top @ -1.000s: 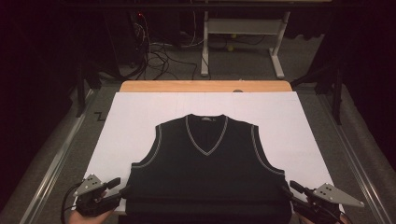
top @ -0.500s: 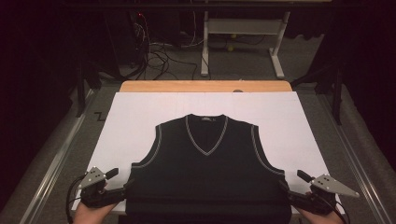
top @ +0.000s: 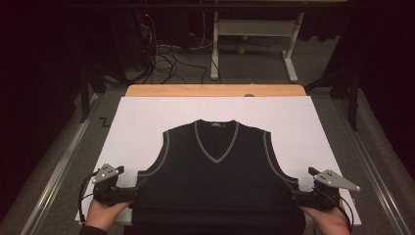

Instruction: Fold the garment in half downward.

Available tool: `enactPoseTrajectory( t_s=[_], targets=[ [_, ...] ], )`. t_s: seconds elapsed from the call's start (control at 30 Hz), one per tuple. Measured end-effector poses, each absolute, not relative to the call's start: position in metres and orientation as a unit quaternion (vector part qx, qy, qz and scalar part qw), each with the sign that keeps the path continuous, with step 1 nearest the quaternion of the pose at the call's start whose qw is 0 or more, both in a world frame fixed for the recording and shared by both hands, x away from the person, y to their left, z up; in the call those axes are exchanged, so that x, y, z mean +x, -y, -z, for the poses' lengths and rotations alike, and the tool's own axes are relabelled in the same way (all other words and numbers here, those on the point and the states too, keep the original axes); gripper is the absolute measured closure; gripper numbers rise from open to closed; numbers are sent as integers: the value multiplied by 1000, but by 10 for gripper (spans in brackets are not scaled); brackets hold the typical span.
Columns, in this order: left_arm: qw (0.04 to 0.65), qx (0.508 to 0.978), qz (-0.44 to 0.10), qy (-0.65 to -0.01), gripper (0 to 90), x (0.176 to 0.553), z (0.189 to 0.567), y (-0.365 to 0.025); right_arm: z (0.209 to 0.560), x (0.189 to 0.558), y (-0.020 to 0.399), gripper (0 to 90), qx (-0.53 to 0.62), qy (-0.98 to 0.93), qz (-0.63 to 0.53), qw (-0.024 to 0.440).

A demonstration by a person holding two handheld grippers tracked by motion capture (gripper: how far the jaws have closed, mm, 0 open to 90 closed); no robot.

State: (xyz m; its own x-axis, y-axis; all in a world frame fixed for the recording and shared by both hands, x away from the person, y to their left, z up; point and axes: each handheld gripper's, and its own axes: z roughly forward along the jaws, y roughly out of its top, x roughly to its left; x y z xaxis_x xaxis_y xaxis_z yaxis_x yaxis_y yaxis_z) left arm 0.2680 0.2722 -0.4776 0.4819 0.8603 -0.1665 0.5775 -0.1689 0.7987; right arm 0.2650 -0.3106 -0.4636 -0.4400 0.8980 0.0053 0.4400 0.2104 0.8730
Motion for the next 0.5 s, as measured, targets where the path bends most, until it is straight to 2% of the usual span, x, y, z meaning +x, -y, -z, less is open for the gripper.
enactPoseTrajectory(
  t_s=[0.5],
  targets=[
    [427, 754, -176, -466, 0, 308, 458, -260, 452, 314, 297, 5, 446, -744, -423, 263]
  ],
)
